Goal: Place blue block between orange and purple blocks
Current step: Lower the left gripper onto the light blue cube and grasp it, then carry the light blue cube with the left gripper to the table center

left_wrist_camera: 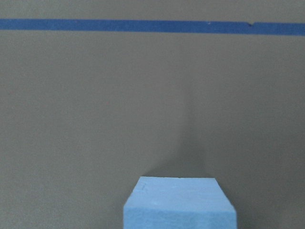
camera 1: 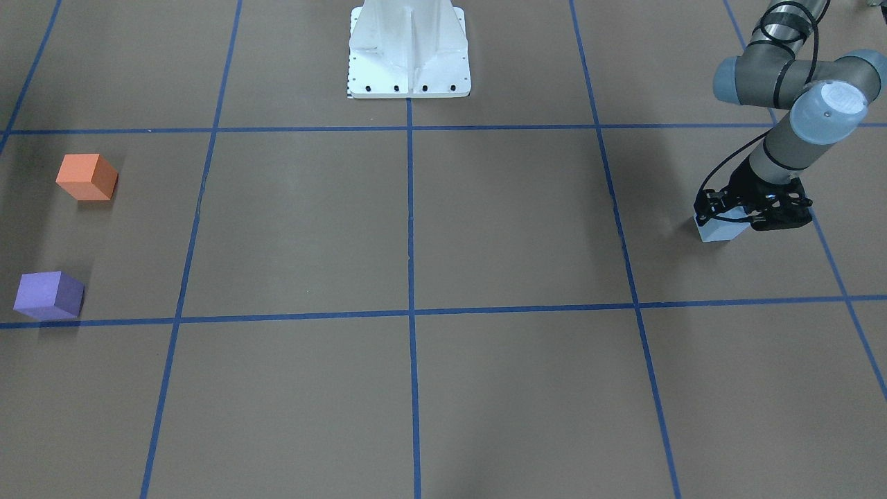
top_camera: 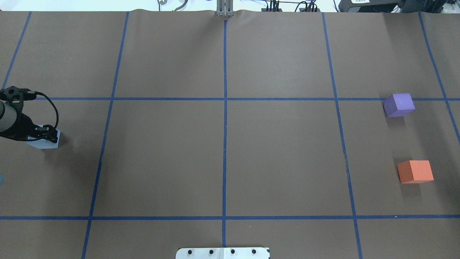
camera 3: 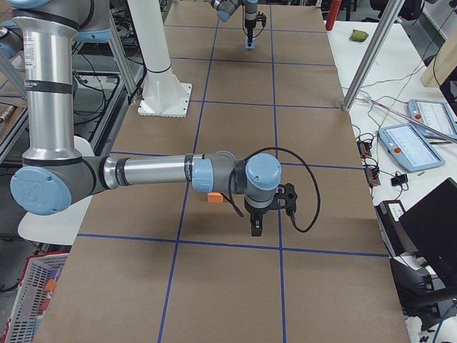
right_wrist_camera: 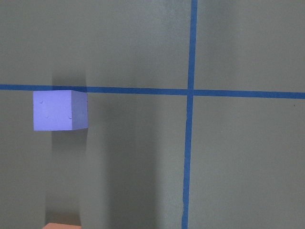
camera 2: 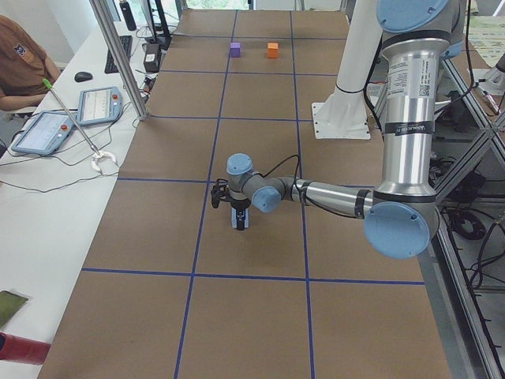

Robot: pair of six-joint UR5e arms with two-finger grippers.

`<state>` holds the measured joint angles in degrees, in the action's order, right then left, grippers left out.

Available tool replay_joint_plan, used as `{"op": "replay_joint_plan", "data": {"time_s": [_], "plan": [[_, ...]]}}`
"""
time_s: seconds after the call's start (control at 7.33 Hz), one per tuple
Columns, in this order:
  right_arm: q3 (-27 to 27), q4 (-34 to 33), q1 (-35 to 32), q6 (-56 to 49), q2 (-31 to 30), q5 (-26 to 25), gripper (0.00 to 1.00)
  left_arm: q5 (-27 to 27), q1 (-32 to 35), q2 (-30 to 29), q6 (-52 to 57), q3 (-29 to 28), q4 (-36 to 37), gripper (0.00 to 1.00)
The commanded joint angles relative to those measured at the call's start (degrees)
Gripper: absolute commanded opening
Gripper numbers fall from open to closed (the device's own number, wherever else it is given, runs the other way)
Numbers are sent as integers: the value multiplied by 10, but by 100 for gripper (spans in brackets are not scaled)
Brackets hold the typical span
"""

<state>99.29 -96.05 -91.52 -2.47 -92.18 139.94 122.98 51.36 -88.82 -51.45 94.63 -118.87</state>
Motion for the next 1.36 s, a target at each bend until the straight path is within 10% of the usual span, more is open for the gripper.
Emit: {"op": "replay_joint_plan", "data": {"time_s": [0.0,0.82,1.23], "plan": [[4,0,0,0,0,0,100,42,6,-3,-3,50,53,0],[36,-1,-1,7,25,0,100,34,-44,-293,-81,137,382,0],[27,-1,0,7,8,6,100,-32,-126,-518,-188,-68,370,0]]}}
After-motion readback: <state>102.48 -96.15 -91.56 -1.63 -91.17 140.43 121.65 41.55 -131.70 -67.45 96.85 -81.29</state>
